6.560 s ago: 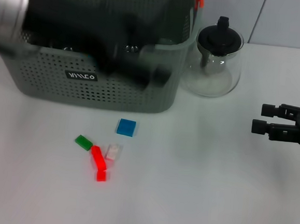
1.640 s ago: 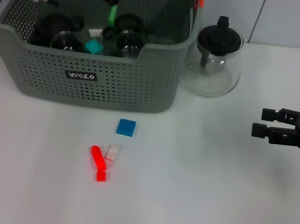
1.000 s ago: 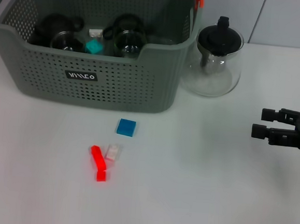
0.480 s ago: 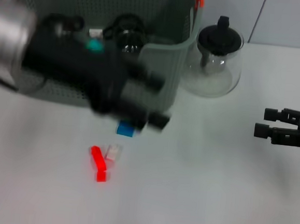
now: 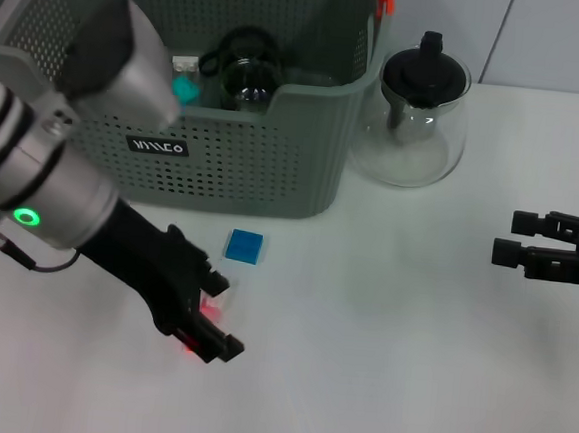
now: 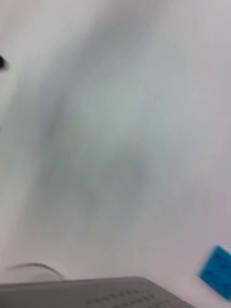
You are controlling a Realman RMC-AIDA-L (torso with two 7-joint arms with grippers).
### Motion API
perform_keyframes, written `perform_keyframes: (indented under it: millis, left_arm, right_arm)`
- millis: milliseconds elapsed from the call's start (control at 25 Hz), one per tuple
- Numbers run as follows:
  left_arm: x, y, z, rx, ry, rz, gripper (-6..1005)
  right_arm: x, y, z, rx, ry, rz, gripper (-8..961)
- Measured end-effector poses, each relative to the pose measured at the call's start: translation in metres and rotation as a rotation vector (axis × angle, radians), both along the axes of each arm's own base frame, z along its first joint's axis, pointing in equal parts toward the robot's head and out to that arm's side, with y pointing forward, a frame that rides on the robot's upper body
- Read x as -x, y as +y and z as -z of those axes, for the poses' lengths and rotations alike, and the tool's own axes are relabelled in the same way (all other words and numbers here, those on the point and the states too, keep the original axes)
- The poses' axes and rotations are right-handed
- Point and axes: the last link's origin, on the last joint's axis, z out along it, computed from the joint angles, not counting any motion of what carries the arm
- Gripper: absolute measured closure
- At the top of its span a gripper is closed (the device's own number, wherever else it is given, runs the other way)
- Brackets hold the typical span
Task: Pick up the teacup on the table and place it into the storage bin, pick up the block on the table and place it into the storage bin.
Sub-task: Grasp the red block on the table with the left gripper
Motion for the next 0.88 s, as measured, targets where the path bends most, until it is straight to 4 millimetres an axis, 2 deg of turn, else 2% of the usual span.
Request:
perform_keyframes:
  millis: [320,880]
  left_arm:
    - [0.010,0.010,0.022,-0.048,0.218,0.043,173]
    - [0.011,0.024,0.028,-0.131,0.325,0.066,174]
  right_arm:
    - [-0.001,-0.001,0.001,0.005,0.005,0.013,11]
    - [-0.002,-0.001,0.000,0.008,0.007,0.024,10]
